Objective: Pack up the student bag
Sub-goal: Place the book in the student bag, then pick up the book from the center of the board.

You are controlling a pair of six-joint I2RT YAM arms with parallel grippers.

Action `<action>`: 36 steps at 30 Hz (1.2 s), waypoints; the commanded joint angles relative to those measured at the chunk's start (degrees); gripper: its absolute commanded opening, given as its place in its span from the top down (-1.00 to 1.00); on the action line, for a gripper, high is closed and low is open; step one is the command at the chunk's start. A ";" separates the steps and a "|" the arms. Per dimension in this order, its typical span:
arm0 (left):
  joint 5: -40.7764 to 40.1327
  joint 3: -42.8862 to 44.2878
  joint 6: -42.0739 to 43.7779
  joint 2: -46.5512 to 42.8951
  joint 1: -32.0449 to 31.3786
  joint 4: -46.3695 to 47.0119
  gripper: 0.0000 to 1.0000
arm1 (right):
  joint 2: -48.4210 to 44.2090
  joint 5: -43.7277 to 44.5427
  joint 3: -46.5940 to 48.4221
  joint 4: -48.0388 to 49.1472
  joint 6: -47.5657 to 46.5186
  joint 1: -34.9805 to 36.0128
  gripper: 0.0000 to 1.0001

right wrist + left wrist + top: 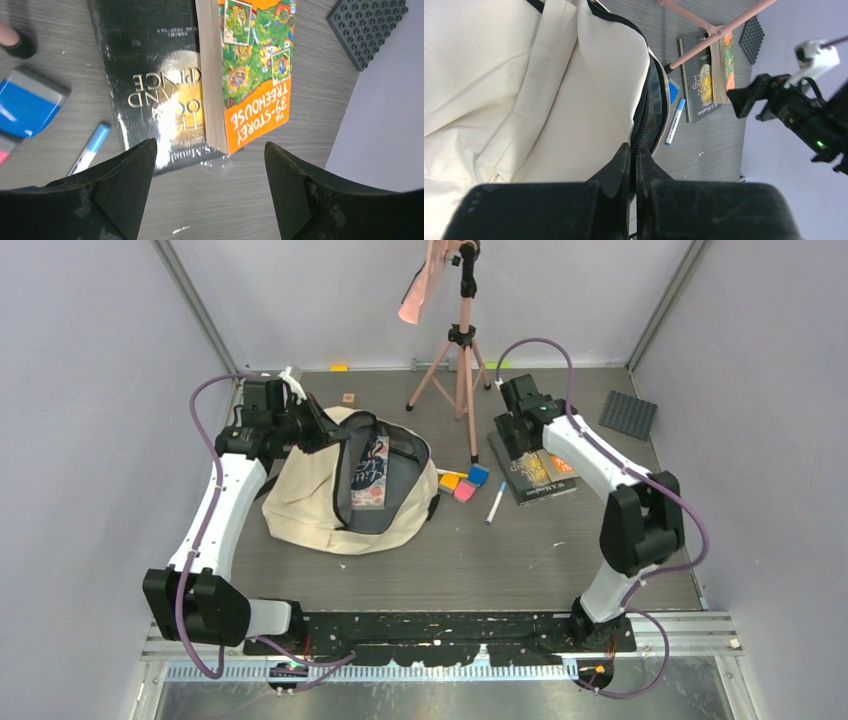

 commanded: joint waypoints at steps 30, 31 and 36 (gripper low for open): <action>2.57 1.05 -0.28 -1.29 1.11 2.70 1.00 | 35.35 22.68 23.38 5.09 -14.24 -0.67 -0.43; 2.61 1.13 -0.22 -1.21 1.22 2.74 1.00 | 35.44 22.84 23.01 5.44 -14.46 -0.68 -0.41; 2.99 1.55 -0.12 -0.81 1.44 2.69 1.00 | 36.07 22.29 20.89 7.08 -14.70 -0.69 -0.33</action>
